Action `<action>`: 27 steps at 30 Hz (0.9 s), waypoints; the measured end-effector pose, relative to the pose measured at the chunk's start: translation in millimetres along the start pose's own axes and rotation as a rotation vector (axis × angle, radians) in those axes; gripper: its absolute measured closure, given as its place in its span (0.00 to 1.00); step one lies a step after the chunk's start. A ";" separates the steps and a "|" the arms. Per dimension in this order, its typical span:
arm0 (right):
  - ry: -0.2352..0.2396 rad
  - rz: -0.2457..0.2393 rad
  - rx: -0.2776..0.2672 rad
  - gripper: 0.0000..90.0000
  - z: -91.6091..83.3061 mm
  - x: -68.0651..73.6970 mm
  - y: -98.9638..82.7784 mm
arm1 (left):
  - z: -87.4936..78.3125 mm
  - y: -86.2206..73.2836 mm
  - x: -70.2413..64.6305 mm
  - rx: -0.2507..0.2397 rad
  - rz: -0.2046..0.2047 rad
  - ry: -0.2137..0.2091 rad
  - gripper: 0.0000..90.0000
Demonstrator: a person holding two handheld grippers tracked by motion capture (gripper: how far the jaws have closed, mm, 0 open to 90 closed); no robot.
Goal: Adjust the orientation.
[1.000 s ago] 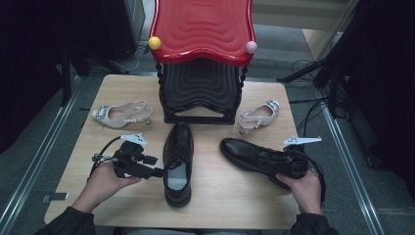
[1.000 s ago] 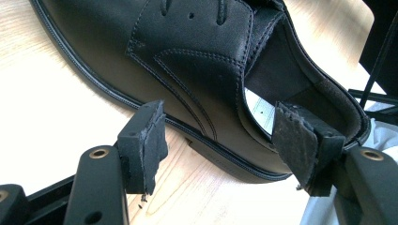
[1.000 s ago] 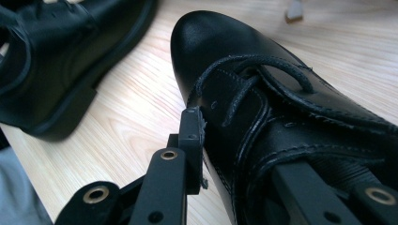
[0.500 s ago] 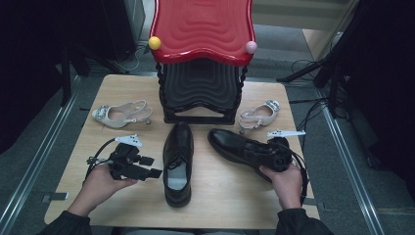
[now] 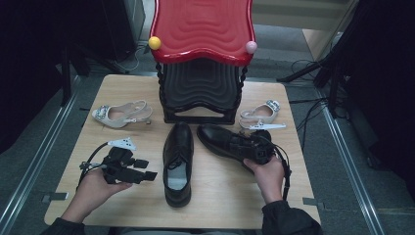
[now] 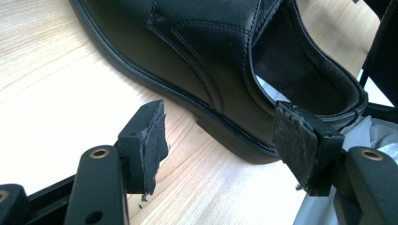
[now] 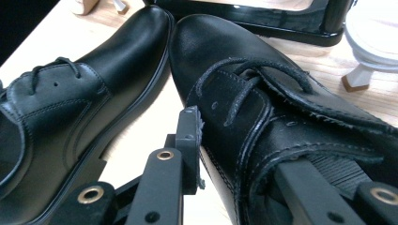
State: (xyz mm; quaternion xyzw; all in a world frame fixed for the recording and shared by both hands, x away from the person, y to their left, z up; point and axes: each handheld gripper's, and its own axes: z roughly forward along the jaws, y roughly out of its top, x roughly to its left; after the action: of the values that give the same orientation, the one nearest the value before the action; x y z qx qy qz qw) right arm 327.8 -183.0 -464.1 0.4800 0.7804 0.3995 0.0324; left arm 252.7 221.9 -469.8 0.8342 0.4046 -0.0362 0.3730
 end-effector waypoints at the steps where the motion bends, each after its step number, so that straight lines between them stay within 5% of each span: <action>1: 0.000 0.000 0.000 0.83 0.0 0.0 0.0 | 0.0 0.0 0.0 0.000 0.000 0.000 0.40; 12: -0.040 0.003 0.019 0.78 20.0 11.7 -0.1 | 0.7 -0.1 -2.1 0.000 0.016 -0.005 0.40; 27: 0.016 -0.040 0.037 0.62 2.2 7.7 -8.4 | 0.2 2.1 -0.2 -0.001 0.018 -0.009 0.40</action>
State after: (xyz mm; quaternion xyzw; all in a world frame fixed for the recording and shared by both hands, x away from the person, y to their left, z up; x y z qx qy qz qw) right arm 318.6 -177.5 -468.5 0.4615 0.7973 0.3882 0.0254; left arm 254.1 220.8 -468.7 0.8376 0.3953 -0.0362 0.3754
